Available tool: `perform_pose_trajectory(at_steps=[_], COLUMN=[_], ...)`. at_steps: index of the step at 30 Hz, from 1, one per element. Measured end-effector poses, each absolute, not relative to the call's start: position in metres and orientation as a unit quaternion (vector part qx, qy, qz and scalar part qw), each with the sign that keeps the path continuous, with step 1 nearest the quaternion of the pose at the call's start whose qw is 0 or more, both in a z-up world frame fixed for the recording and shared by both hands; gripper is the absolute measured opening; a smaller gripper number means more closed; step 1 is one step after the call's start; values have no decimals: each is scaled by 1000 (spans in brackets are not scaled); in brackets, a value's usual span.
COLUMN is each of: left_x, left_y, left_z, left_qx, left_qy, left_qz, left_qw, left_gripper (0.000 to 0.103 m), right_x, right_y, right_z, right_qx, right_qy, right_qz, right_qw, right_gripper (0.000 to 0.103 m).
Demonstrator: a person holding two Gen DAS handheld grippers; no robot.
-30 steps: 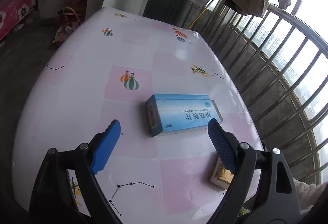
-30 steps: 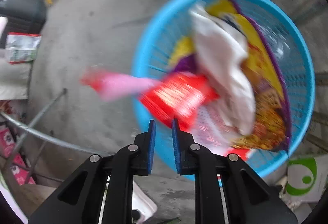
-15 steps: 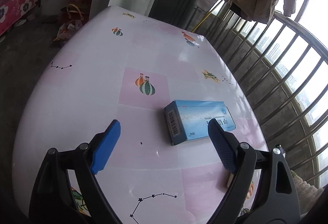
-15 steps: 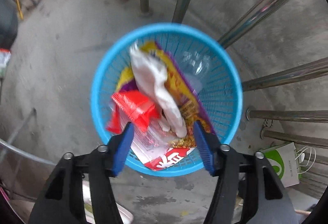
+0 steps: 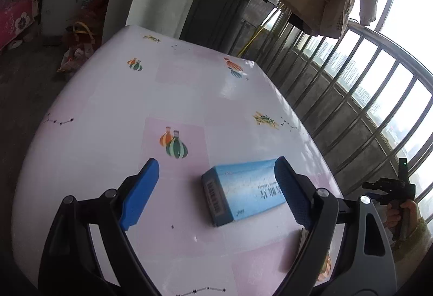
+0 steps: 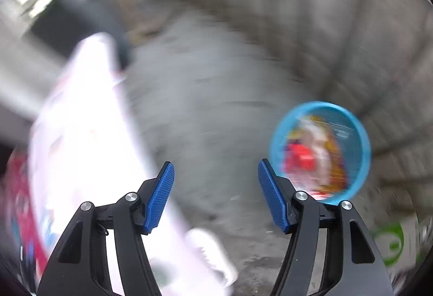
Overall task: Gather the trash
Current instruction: 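Move both tools back over the blue medicine box on the table, then grasp the gold tissue pack with the right tool while the left tool straddles the blue box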
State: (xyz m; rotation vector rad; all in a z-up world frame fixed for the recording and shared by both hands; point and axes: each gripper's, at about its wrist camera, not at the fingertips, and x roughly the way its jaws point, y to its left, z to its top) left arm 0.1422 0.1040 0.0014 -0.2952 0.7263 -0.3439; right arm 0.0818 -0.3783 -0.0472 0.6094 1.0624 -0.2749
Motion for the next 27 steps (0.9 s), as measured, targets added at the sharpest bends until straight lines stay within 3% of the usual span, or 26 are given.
perform_pose_trajectory(at_steps=[5, 6, 10, 16, 27], left_x=[189, 198, 217, 189, 112], left_y=[81, 75, 57, 53, 48], left_z=[-12, -18, -45, -63, -67], left_qx=[-148, -147, -156, -162, -173], left_qy=[394, 405, 460, 492, 499], left_qz=[-175, -180, -222, -260, -311], left_qw=[890, 884, 845, 815, 790], left_gripper=[80, 74, 68, 63, 63], right_x=[94, 96, 100, 105, 123], right_y=[-263, -250, -199, -182, -186], right_z=[-43, -46, -74, -79, -86], right_qx=[248, 247, 269, 290, 306], right_qy=[542, 550, 587, 562, 539], right_qz=[17, 32, 96, 101, 110], right_qw=[803, 797, 757, 768, 777], right_gripper=[62, 58, 46, 37, 36])
